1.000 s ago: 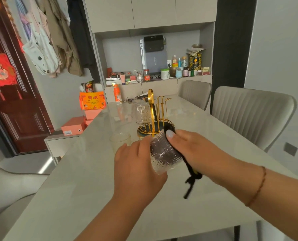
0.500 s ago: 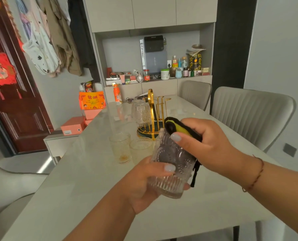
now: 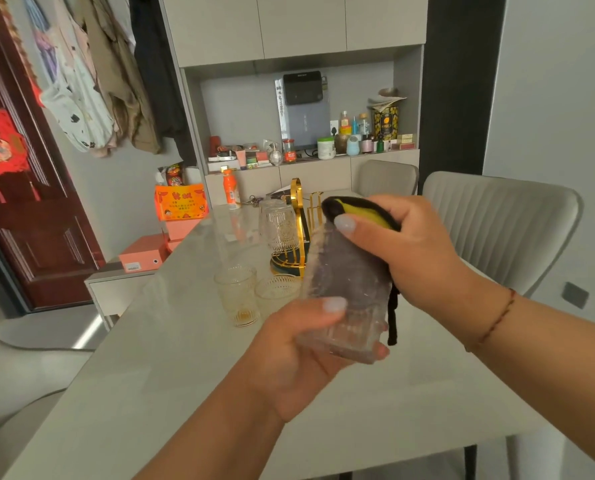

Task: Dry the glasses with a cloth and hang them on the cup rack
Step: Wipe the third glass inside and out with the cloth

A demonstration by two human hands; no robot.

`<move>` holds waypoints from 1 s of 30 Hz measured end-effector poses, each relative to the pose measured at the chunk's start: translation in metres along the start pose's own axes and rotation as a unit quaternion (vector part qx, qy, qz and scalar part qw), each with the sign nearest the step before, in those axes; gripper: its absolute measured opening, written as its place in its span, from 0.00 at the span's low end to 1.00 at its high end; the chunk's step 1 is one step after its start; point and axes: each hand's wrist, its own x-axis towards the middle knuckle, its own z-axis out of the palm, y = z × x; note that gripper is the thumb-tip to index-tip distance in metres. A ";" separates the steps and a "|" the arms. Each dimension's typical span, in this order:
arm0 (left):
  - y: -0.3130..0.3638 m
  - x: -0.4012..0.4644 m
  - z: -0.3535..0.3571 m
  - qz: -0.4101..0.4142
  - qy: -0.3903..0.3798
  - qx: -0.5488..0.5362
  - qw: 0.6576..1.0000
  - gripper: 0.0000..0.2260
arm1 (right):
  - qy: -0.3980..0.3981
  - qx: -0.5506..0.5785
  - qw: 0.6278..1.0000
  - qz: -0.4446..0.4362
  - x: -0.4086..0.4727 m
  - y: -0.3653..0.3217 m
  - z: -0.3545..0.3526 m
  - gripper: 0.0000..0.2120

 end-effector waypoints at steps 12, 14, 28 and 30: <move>-0.002 0.004 0.003 0.060 0.143 0.339 0.928 0.23 | 0.036 -0.226 0.973 0.009 -0.006 0.004 0.008 0.21; -0.002 0.003 -0.002 0.048 0.118 0.248 0.960 0.24 | 0.026 -0.161 0.987 0.008 -0.004 0.002 0.006 0.20; 0.013 0.003 -0.006 0.029 0.091 0.318 0.943 0.26 | -0.018 -0.182 0.981 -0.069 -0.006 0.009 0.012 0.28; 0.014 0.002 -0.010 0.034 0.098 0.327 0.939 0.24 | -0.021 -0.168 0.982 -0.084 -0.006 0.007 0.013 0.28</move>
